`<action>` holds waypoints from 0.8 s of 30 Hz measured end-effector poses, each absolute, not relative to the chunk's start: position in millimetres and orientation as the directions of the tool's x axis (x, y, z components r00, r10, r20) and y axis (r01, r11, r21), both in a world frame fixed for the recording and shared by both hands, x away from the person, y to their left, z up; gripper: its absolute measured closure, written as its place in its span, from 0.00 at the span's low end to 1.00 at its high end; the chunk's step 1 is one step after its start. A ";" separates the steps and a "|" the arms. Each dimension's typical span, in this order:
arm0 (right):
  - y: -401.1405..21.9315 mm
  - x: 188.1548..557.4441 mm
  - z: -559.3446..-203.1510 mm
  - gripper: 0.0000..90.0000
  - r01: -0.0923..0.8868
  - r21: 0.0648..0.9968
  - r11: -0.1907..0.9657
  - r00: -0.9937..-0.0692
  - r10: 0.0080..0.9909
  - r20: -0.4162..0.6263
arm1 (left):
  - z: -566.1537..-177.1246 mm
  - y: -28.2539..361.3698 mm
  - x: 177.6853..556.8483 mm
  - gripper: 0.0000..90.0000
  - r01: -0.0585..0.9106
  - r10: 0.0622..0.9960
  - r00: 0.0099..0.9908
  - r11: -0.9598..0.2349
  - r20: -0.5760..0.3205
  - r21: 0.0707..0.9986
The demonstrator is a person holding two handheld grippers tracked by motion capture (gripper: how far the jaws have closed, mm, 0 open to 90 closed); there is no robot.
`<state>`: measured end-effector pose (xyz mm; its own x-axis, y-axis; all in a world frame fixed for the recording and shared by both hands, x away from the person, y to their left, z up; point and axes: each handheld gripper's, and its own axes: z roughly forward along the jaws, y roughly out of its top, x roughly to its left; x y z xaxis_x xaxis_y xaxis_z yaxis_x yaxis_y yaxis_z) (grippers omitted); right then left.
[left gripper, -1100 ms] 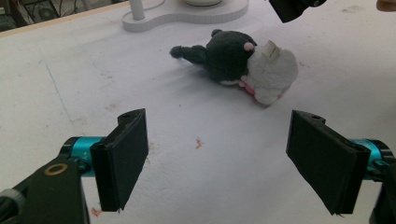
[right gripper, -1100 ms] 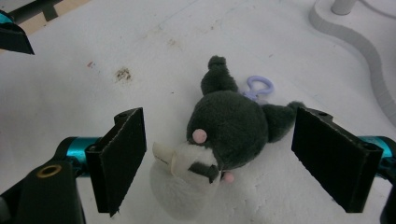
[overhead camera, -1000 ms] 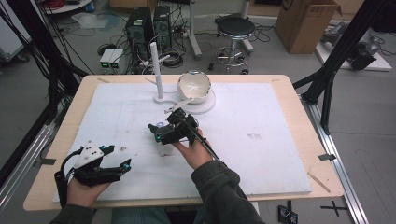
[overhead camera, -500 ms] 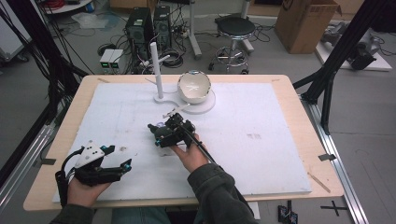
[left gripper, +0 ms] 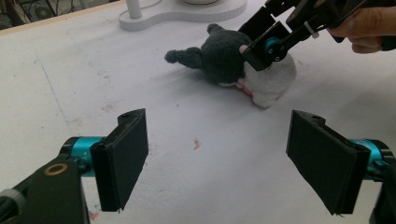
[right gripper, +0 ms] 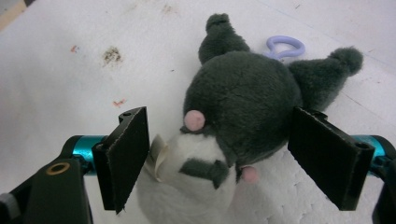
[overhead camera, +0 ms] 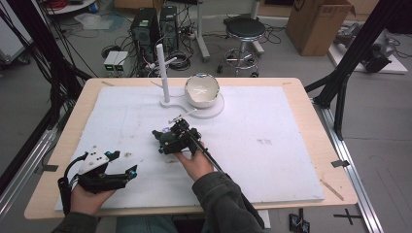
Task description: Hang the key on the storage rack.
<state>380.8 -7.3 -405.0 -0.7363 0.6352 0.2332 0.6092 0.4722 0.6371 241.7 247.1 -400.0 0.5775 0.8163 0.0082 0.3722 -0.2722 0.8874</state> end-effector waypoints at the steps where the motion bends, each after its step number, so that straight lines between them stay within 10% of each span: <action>1: -8.0 381.1 -404.4 0.22 0.612 0.636 0.470 -0.737 0.632 0.241 | -400.0 247.2 241.8 0.24 0.372 0.816 0.578 -0.273 0.009 0.887; 24: -3.8 385.2 -413.2 0.32 0.632 0.596 0.497 -0.718 0.664 0.208 | -399.5 243.8 240.8 0.24 0.364 0.813 0.582 -0.280 0.018 0.888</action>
<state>385.2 -3.8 -413.2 -0.7181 0.6643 0.2076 0.6315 0.4966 0.5955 240.8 243.8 -399.5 0.5820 0.8130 0.0182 0.3639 -0.2804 0.8882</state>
